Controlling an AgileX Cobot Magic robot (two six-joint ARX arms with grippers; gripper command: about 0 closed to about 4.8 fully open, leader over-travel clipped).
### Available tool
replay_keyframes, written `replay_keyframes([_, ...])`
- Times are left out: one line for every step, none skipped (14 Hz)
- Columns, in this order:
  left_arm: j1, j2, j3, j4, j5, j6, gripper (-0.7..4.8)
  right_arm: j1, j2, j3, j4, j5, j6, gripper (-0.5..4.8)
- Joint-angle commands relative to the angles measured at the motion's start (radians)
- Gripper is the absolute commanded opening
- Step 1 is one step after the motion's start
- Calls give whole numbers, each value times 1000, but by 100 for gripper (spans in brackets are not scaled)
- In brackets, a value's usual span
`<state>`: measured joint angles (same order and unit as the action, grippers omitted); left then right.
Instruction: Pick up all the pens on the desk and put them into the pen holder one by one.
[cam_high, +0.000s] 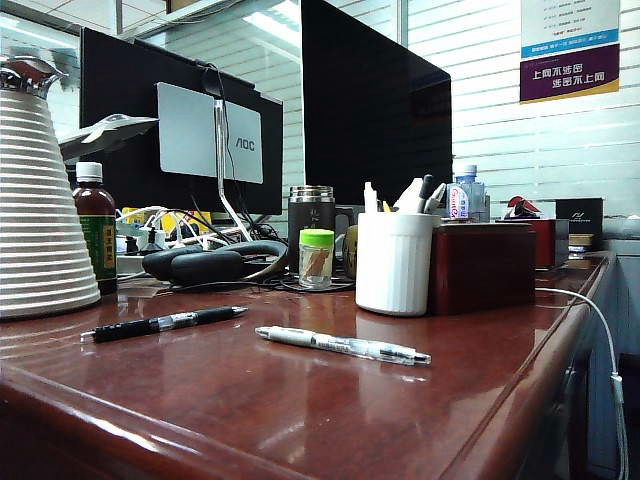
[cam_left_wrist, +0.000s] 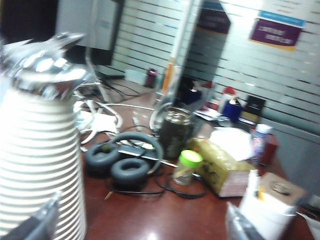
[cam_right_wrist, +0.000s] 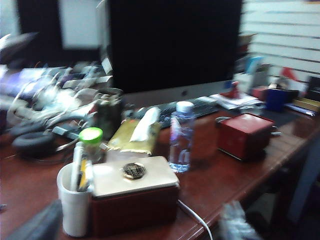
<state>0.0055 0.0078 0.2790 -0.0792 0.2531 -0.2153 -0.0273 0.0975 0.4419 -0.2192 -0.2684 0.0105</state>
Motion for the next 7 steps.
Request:
replay_keyframes([-1, 225, 196, -54, 51, 209, 479, 2, 331, 291, -8, -314, -52, 409])
replay_keyframes([-36, 582, 387, -120, 58, 243, 479, 66, 580, 383, 74, -389, -53, 409])
replay_keyframes([-77, 661, 432, -167, 56, 243, 479, 99, 655, 384, 57, -386, -78, 409])
replay_keyframes([-129, 732, 469, -201, 38, 241, 479, 151, 725, 384, 50, -382, -101, 408])
replay_keyframes([-192, 789, 489, -208, 27, 242, 479, 216, 787, 385, 39, -332, -135, 407])
replay_keyframes([-253, 827, 492, -205, -31, 243, 479, 281, 826, 385, 35, -271, -185, 404])
replay_keyframes([-311, 858, 492, -219, -99, 248, 479, 366, 871, 385, 33, -179, -241, 404])
